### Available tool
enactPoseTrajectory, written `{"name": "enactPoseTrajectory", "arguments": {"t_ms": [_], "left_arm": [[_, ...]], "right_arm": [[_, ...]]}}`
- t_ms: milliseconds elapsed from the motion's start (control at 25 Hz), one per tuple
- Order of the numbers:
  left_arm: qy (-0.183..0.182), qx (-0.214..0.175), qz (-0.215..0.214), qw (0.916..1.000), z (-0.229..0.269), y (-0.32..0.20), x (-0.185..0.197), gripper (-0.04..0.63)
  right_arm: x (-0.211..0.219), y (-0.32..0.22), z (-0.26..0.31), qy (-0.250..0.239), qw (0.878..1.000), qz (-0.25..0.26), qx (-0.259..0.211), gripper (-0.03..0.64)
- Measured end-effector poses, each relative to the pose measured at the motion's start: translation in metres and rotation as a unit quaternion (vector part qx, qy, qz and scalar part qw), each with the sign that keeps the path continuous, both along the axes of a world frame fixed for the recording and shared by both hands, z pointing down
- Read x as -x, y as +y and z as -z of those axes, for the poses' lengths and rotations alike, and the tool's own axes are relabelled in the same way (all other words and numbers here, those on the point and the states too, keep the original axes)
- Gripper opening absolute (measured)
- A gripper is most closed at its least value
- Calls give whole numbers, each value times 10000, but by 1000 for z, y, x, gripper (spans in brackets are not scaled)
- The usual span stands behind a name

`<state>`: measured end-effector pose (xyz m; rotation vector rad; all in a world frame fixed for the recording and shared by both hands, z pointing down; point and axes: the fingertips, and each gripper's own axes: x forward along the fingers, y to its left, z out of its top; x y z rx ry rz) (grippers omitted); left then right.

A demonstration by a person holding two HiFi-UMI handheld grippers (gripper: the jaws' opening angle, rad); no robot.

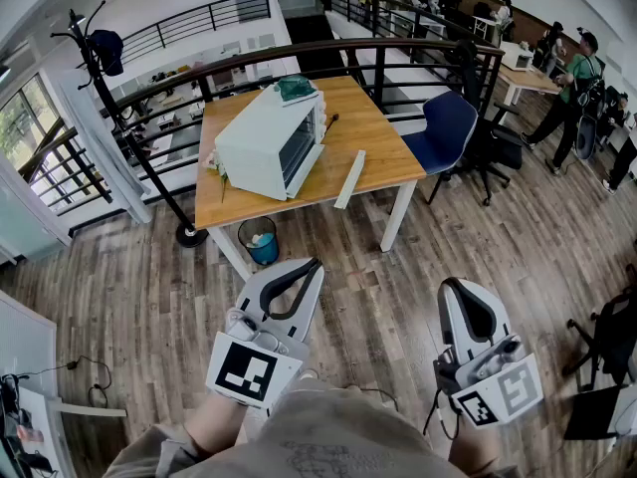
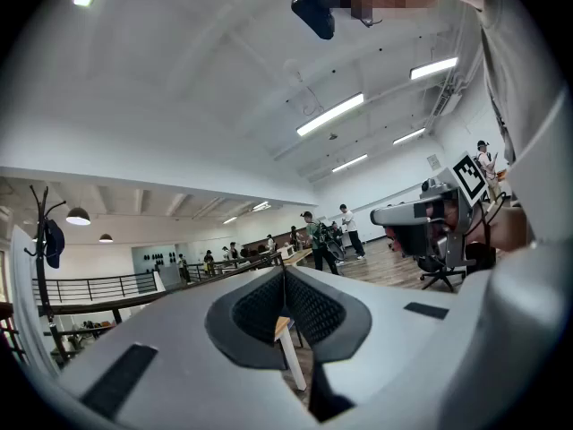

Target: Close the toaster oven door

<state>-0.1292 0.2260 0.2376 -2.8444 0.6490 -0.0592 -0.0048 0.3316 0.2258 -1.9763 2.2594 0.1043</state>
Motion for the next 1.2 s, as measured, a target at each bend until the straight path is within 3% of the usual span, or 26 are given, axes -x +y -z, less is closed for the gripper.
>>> {"name": "enactPoseTrajectory", "arguments": {"t_ms": [560,760,840,1000,1200], "left_arm": [[-165,-76,-31,9998,-9,11,-25,21],[14,57,198,9998,-8,-2,-24,21],[3,77,322,9995,-11,-13,-24,21],[1,135,444,9989,-18,-43,-31,21],[-80,300,322,9990,-35,-85,-56,21]], "right_arm": [[-27,8,-20,-191,9997,-61,102,35],[-43,-2,-21,-489,9982,-352,-46,37],[-52,-9,-16,-551,9969,-521,-197,206],[-66,-31,-17,-454,9968,-626,-183,221],[-84,-75,-41,-404,9964,-698,253,221]]}}
